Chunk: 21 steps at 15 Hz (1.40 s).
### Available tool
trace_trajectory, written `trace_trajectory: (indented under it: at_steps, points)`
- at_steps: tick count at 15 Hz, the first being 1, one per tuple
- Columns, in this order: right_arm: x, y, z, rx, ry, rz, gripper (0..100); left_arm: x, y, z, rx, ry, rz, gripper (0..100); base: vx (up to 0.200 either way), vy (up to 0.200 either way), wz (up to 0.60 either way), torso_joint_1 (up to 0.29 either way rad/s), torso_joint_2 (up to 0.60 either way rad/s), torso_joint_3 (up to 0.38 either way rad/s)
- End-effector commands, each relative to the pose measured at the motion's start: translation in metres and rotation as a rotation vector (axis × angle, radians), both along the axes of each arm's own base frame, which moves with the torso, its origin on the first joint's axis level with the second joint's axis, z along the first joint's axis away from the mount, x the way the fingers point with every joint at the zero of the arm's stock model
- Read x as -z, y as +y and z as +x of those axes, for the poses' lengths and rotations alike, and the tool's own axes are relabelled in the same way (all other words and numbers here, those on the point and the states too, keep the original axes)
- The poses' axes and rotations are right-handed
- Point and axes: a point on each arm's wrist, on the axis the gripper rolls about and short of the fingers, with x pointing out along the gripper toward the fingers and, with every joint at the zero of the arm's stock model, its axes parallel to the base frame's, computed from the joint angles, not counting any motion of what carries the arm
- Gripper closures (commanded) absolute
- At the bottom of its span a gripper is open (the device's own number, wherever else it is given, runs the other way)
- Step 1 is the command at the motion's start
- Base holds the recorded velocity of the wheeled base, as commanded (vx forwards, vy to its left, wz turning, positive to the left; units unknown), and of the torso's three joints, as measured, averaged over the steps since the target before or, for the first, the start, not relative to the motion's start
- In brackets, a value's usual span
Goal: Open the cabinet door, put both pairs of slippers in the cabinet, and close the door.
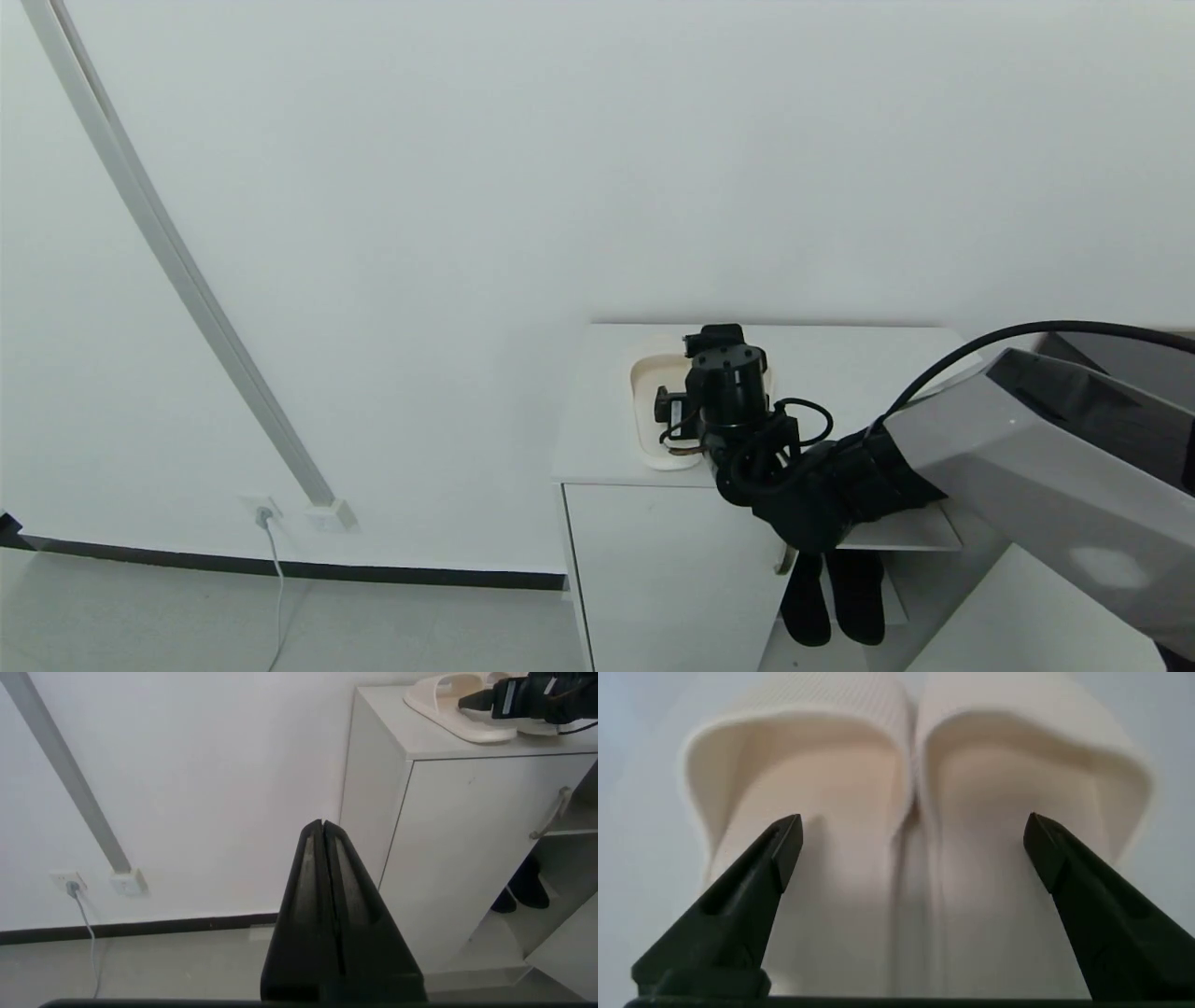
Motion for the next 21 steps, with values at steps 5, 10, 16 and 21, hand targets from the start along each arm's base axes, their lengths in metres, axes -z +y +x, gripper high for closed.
trace_trajectory:
  at_steps: [5,10,16,21]
  points:
    - [0.001,0.006,0.014,0.004,-0.028,-0.014,0,0.0,0.0,0.0,0.0,0.001,0.0,100,0.0,0.0,0.0,0.0,0.0,0.0]
    - [0.005,-0.001,0.025,0.03,-0.029,-0.014,0,0.0,0.0,0.0,0.0,0.001,0.0,100,0.0,0.0,0.0,0.0,0.0,0.0]
    - [0.007,0.001,0.029,0.031,-0.033,-0.012,100,0.0,0.0,0.0,0.0,0.0,0.0,100,0.0,0.0,0.0,0.0,0.0,0.0]
    - [0.002,0.0,0.028,0.041,-0.044,0.0,100,0.0,0.0,0.0,0.0,0.002,-0.003,100,0.0,0.0,0.0,0.0,0.0,0.0]
